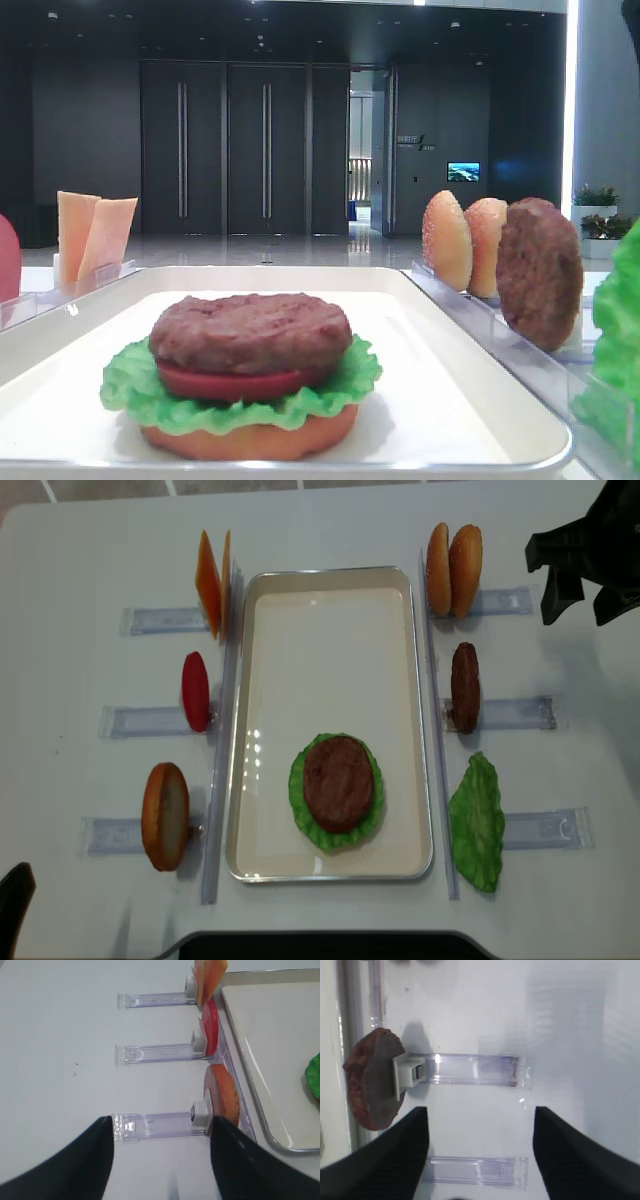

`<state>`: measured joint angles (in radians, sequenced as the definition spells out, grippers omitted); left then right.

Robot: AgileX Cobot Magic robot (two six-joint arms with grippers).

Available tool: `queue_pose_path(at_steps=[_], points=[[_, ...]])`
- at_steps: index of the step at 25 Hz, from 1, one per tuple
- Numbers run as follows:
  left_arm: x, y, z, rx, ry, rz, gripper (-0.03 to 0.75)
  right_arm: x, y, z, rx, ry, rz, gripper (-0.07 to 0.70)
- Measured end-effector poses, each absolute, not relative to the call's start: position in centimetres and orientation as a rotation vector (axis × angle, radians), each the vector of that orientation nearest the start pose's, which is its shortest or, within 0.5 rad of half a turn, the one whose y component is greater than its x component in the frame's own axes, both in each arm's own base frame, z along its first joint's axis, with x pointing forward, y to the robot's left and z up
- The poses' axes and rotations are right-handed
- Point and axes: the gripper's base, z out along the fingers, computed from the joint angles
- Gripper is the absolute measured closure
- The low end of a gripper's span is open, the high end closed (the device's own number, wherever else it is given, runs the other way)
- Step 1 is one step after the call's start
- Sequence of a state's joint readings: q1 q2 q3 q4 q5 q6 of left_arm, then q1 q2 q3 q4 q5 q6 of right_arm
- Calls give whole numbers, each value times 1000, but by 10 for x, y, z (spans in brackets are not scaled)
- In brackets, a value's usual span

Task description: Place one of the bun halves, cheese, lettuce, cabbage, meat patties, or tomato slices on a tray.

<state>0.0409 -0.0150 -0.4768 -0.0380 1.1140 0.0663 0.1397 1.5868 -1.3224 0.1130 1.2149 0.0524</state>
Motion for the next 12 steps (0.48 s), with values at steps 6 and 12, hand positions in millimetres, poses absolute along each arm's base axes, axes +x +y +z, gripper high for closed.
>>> queue_pose_path(at_steps=[6,12], points=[[-7,-3,267,30,2104,18,251,307,42,293,-89,2966,166,198],[-7,-3,267,30,2104,18,251,307,41,294,-101,2964,164,198]])
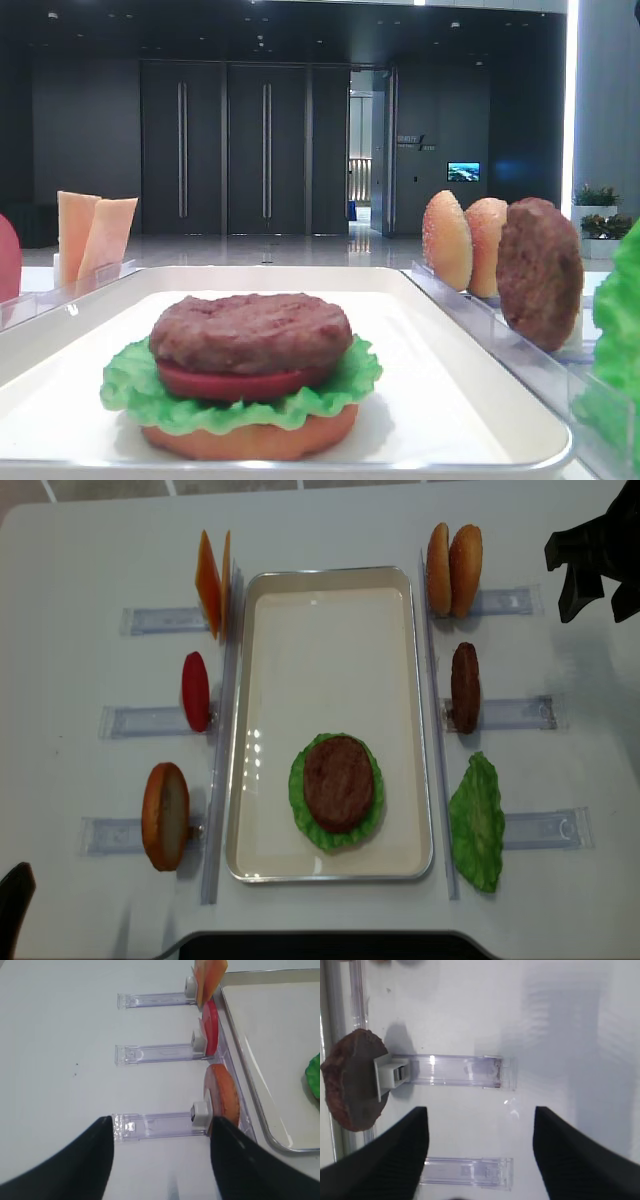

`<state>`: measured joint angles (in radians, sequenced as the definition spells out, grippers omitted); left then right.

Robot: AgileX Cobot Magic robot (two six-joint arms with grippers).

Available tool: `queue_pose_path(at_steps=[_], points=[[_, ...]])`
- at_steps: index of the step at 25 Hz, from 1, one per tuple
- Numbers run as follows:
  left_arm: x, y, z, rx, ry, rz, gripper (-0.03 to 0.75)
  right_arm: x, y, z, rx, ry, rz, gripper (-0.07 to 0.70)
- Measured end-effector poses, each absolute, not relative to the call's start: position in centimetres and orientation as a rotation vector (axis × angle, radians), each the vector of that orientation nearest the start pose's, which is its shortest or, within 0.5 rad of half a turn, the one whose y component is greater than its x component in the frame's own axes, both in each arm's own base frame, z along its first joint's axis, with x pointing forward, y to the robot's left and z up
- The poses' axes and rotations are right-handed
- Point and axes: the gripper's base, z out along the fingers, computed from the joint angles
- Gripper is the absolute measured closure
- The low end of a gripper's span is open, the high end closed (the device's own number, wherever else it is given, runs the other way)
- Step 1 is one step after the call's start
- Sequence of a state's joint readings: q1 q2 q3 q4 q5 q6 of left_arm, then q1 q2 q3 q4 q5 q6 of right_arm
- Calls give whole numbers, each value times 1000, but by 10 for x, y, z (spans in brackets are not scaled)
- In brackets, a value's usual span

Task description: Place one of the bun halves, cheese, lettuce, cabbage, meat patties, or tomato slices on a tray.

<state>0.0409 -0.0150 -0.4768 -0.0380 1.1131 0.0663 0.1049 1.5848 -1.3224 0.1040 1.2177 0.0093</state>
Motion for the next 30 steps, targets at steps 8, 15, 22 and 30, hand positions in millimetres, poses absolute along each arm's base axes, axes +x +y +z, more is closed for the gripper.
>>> queue_pose_path(at_steps=[8,15,22,30], points=[[-7,-3,267,30,2104,18,251,266,37,305,-105,2932,159,198],[-7,-3,267,30,2104,18,251,197,29,306,-105,2897,162,198],[-7,-3,267,30,2104,18,251,125,22,301,-109,2782,168,198],[-7,-3,267,29,2104,25,251,54,14,279,-120,2533,173,198]])
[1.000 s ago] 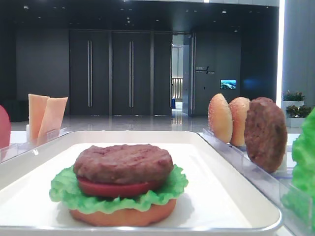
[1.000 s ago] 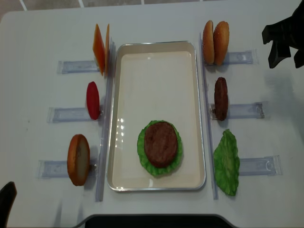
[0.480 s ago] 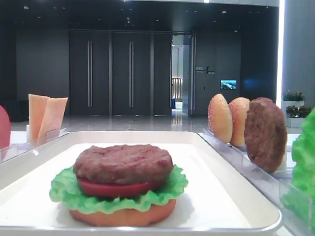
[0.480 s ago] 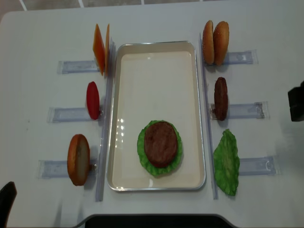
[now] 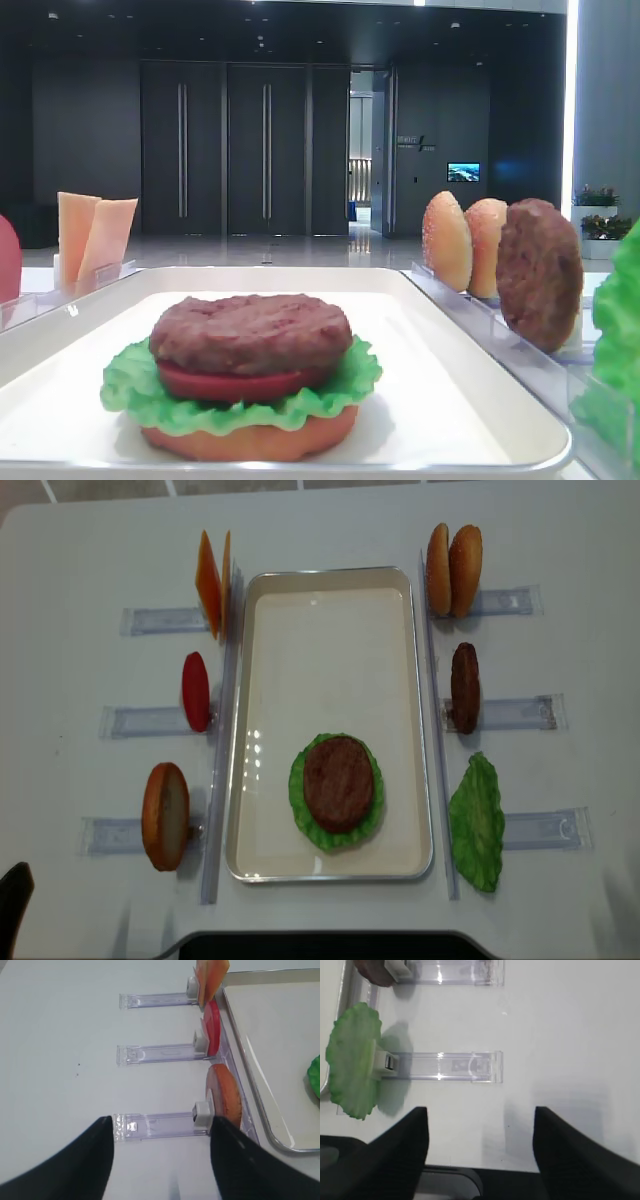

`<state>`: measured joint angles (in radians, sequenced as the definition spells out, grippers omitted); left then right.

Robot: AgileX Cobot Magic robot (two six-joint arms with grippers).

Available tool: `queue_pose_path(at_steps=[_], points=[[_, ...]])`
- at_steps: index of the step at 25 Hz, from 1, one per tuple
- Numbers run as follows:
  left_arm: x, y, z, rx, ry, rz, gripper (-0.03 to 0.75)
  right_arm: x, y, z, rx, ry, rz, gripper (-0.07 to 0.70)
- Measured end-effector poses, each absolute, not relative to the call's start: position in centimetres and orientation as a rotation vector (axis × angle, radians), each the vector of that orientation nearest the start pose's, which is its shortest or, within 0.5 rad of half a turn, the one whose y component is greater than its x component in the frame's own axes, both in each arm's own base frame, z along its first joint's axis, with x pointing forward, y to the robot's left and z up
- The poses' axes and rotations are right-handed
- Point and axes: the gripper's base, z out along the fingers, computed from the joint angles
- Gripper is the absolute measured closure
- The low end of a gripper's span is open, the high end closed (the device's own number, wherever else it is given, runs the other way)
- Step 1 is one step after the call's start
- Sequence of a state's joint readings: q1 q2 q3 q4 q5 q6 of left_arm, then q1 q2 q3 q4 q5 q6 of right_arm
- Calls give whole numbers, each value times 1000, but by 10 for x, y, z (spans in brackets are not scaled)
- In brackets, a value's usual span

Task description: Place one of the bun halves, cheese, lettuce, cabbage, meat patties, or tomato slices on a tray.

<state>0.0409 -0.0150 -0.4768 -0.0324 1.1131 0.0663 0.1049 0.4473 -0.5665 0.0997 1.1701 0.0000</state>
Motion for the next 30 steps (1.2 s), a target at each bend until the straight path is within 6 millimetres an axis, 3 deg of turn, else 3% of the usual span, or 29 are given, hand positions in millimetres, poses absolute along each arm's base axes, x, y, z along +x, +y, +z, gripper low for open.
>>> queue_pose_path(at_steps=[12,30], points=[[-7,-3,267,29,2104,25,251,-8,7,276,-168,2110,147,198],[-7,-3,267,29,2104,25,251,-11,7,273,-166,2095,130,201]])
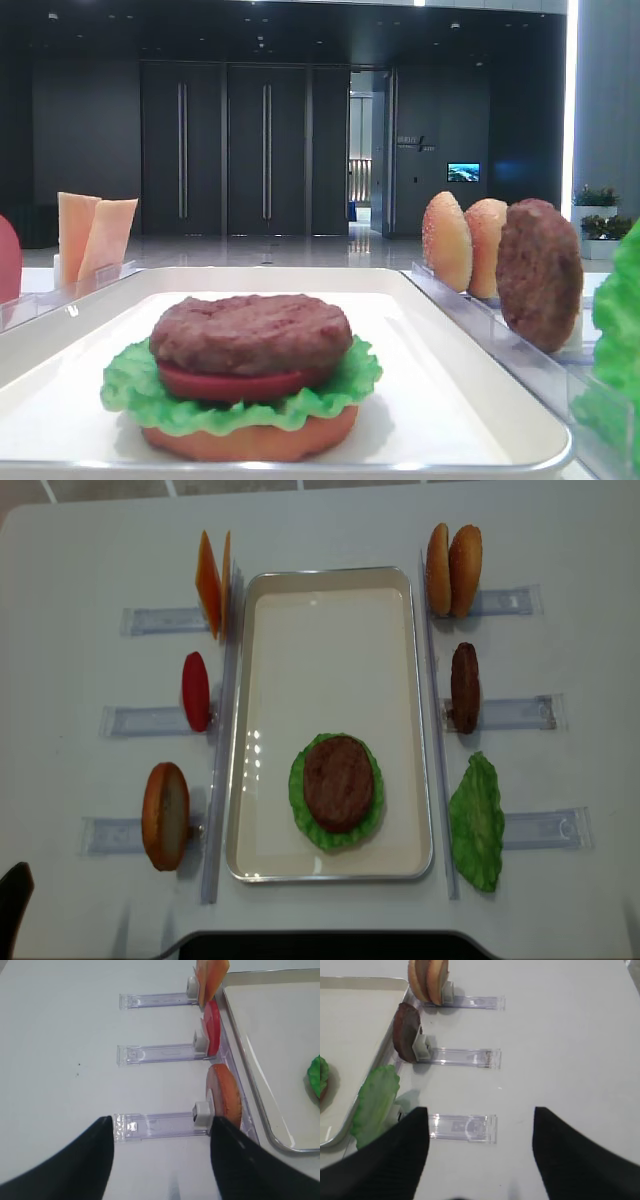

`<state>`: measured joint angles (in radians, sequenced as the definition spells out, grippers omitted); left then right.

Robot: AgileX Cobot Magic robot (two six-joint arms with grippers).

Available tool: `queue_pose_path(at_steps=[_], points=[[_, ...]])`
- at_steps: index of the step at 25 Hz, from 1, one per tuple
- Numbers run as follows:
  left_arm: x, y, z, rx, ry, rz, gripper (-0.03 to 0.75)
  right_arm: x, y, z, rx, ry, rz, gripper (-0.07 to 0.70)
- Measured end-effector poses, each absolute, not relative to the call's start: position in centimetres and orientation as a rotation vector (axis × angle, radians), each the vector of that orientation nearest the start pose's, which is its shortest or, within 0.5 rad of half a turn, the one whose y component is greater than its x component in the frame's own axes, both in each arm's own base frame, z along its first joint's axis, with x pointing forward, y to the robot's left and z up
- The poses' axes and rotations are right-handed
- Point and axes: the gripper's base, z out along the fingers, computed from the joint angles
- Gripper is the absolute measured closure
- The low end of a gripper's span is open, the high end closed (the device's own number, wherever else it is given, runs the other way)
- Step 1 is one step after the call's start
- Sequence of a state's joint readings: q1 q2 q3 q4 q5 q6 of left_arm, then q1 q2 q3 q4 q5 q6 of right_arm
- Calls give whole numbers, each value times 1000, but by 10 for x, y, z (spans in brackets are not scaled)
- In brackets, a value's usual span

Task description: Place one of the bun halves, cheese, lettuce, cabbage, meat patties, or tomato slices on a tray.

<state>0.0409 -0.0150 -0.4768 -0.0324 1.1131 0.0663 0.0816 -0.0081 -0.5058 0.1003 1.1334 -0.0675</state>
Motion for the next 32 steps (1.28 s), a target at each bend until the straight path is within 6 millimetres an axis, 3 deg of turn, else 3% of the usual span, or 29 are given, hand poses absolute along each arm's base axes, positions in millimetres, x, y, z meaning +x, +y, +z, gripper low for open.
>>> queue_pose_path(at_steps=[7,32], points=[[-7,-3,267,29,2104,25,251,-10,8,273,-91,2098,86,202],[-7,-3,267,29,2104,25,251,-10,8,273,-90,2098,81,202]])
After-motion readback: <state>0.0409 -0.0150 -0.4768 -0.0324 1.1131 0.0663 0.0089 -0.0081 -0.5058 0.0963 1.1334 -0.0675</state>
